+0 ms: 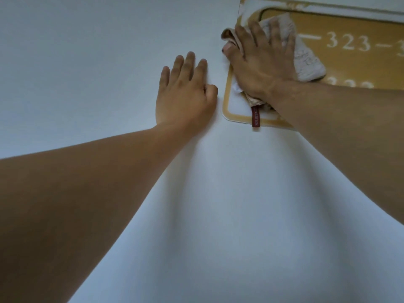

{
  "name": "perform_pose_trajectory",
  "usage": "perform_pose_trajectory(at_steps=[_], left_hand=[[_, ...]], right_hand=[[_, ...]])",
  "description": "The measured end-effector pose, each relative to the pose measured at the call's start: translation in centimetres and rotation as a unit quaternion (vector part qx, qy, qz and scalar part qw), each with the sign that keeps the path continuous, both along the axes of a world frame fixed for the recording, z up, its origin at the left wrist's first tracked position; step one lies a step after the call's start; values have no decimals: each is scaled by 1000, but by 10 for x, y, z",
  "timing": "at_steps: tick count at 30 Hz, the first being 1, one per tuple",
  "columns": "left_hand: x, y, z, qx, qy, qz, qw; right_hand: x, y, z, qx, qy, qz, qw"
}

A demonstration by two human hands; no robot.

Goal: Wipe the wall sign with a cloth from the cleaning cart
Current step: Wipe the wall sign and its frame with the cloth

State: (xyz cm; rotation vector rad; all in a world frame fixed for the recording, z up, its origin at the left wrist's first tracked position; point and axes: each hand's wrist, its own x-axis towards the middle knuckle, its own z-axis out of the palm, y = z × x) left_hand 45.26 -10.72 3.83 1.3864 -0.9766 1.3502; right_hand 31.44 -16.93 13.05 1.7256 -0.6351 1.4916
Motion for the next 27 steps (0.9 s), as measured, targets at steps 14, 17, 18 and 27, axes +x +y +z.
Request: perform_pose_trajectory(at_steps=[14, 17, 18, 27], left_hand=[[12, 15, -104, 51, 17, 19, 998], [21, 22, -137, 74, 17, 27, 997], [25, 25, -149, 83, 17, 29, 996], [46, 68, -239, 222, -1, 62, 973]], right_hand=[[0, -1, -79, -10, 9, -19, 1000], [2, -2, -92, -13, 14, -17, 1000], [2, -2, -97, -15, 15, -19, 1000], [-1, -2, -124, 5, 62, -22, 998]])
